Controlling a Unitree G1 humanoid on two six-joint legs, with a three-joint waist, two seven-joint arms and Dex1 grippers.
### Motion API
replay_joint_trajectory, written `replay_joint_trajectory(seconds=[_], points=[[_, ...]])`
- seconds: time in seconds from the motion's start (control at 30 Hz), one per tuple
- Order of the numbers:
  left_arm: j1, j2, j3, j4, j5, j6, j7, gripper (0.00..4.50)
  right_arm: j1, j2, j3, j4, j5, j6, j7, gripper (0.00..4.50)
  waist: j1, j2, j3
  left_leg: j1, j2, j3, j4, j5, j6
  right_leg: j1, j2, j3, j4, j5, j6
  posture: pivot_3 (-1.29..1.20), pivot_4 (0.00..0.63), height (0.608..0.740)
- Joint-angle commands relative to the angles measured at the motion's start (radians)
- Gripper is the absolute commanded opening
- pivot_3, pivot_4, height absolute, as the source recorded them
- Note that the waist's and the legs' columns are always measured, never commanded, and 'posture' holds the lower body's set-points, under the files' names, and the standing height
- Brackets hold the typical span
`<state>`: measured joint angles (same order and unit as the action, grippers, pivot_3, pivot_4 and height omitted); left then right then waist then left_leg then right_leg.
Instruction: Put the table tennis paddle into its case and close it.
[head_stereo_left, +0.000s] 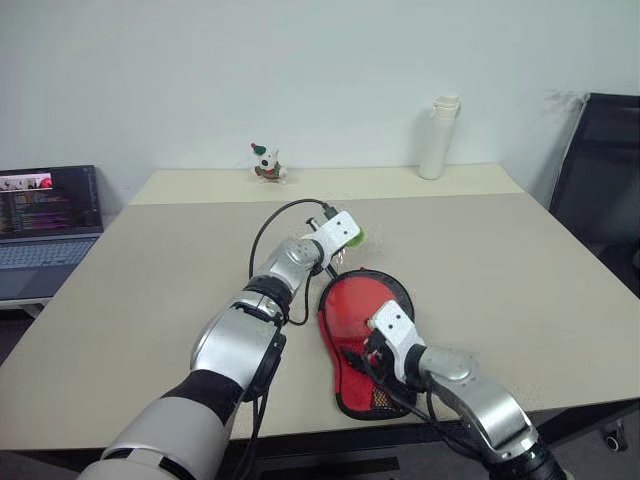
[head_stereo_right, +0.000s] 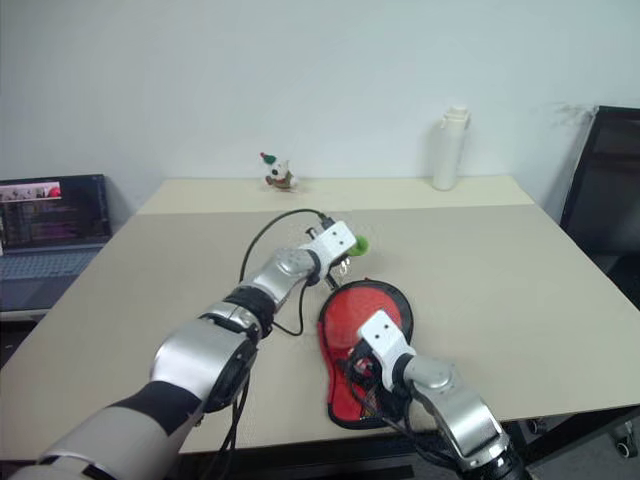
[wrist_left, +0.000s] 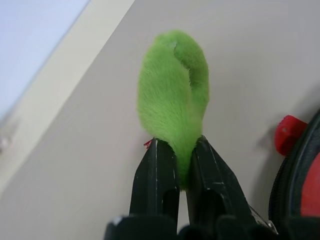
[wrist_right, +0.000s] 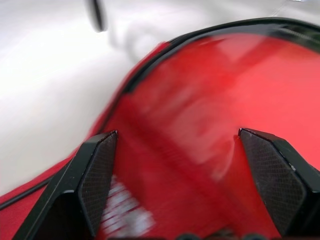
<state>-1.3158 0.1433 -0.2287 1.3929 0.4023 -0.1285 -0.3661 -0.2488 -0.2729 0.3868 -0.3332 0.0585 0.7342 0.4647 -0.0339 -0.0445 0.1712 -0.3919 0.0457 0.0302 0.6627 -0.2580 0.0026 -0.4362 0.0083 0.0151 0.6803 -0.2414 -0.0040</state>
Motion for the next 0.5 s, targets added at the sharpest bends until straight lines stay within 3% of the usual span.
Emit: replay_joint_trajectory(seconds=[0.03, 0.23, 0.5], points=[[-0.075, -0.032, -0.070, -0.018, 0.089, -0.084, 0.073, 0.01, 0.103, -0.010, 0.082, 0.012, 0.005, 0.118, -0.002, 4.23, 0.002, -0.001, -0.001, 0.000, 0.000, 0.000, 0.000, 0.000, 0.000, 0.001, 0.000, 0.000, 0.000, 0.000, 0.000, 0.00, 0.150, 0.740], [-0.088, -0.082, -0.154, -0.012, 0.182, -0.141, 0.124, 0.01, 0.165, 0.007, 0.103, -0.057, 0.009, 0.161, -0.041, 4.23, 0.003, -0.001, -0.001, 0.001, 0.000, 0.000, 0.000, 0.000, -0.001, 0.002, -0.001, 0.000, -0.001, 0.000, 0.000, 0.00, 0.150, 0.740], [-0.085, -0.159, -0.162, -0.009, 0.199, -0.167, 0.118, 0.01, 0.182, 0.018, 0.100, -0.067, 0.015, 0.171, -0.070, 4.23, 0.004, -0.002, -0.002, 0.001, -0.001, 0.000, 0.000, -0.001, -0.001, 0.002, -0.001, 0.000, -0.002, 0.000, 0.000, 0.00, 0.150, 0.740]])
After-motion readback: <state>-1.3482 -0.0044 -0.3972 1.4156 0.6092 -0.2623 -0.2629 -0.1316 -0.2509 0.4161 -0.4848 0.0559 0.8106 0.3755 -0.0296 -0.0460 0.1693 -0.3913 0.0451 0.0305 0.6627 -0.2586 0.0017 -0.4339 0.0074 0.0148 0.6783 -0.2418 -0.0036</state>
